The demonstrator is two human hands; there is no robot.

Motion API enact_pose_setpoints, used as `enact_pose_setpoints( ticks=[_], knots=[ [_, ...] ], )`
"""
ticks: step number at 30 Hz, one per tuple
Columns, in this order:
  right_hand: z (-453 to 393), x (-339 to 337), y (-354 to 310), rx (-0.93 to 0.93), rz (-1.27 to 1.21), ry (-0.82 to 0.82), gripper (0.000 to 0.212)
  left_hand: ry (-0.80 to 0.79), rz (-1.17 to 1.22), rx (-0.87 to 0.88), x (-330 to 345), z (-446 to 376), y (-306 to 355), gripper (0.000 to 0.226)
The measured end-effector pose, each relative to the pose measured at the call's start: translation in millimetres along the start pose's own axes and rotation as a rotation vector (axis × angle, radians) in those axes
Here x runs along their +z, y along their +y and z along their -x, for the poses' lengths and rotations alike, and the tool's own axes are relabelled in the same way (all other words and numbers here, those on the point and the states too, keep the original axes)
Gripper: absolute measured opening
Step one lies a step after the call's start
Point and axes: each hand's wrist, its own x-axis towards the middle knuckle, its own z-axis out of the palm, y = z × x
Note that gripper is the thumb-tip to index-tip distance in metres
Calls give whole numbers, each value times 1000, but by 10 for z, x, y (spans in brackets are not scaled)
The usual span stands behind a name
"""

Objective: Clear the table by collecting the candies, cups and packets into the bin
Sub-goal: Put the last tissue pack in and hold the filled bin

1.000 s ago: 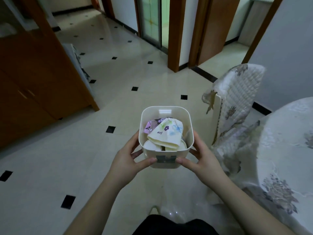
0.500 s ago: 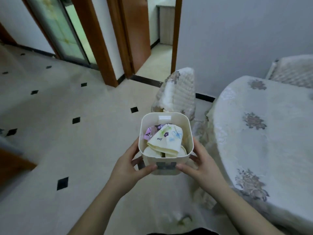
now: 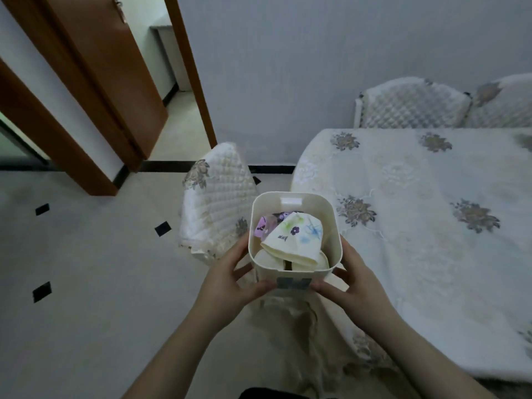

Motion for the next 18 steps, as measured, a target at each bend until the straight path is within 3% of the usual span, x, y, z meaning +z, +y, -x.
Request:
enact_pose_setpoints(
  ticks=[8,18],
  knots=[
    [-247,-288,187,98,17,243,87,-244,-9,55,278,-982,-61,81],
    [-545,-241,234,259,57,634,88,-634,48,134,613,-2233,-271,94]
  ],
)
